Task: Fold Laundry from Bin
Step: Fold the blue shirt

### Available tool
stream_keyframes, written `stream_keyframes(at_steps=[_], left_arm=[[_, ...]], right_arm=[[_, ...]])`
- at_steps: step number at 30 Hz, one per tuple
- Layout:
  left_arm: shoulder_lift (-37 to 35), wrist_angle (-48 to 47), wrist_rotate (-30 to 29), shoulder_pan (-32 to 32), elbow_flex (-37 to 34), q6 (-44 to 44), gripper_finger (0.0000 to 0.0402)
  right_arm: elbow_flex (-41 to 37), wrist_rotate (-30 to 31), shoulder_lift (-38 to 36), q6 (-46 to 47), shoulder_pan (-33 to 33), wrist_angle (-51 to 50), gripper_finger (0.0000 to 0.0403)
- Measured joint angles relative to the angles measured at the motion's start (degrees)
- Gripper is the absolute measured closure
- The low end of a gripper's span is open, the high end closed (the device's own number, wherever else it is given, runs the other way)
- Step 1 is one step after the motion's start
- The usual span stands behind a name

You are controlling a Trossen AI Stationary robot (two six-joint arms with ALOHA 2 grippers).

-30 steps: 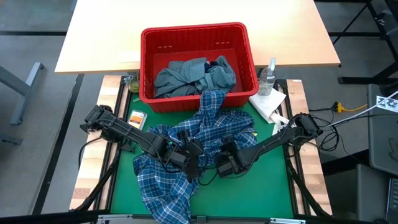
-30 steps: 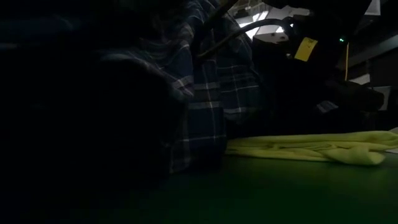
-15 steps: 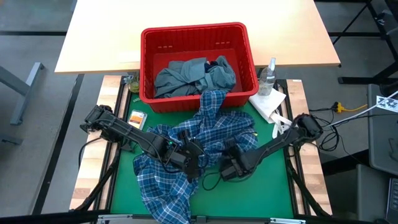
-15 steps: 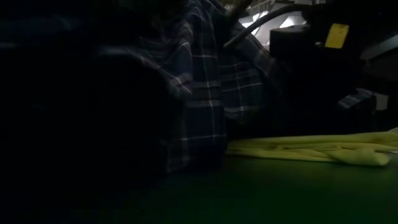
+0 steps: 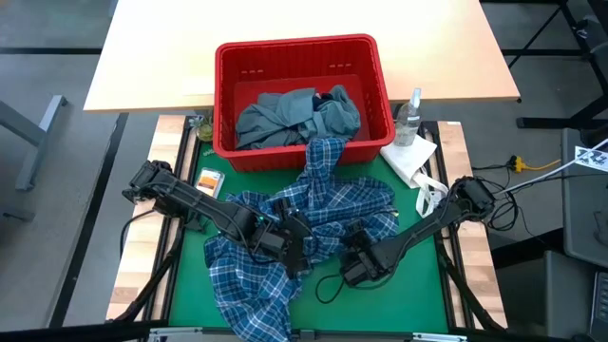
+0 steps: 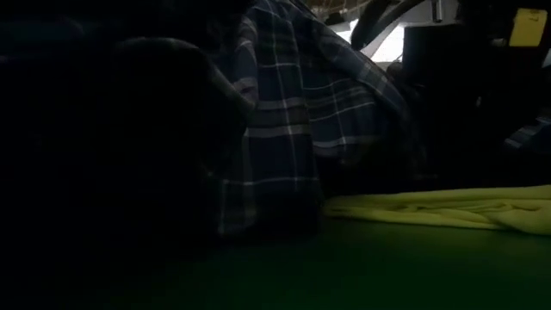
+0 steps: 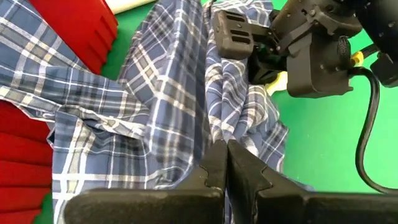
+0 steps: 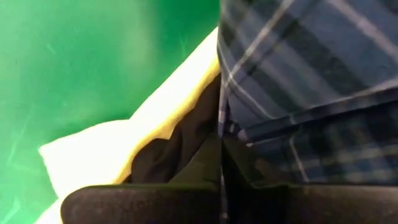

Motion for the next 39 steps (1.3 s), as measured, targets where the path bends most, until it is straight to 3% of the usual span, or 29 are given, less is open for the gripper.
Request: stream_keyframes(at_steps=[9, 21, 39], left_arm=[[0.0, 0.0, 0.0, 0.0, 0.0, -1.1, 0.0402], [0.0, 0.0, -0.1, 0.0, 0.0, -1.1, 0.0402], [0.0, 0.0, -0.1, 0.0, 0.0, -1.1, 0.0402]], right_arm=[[0.0, -2.0, 0.0, 0.2, -1.0, 0.4, 0.0376], [1.3, -4.7, 0.0, 0.2, -2.4, 0.5, 0.0289], [2.4, 1.6, 0.5, -1.2, -2.5, 2.6, 0.0291]])
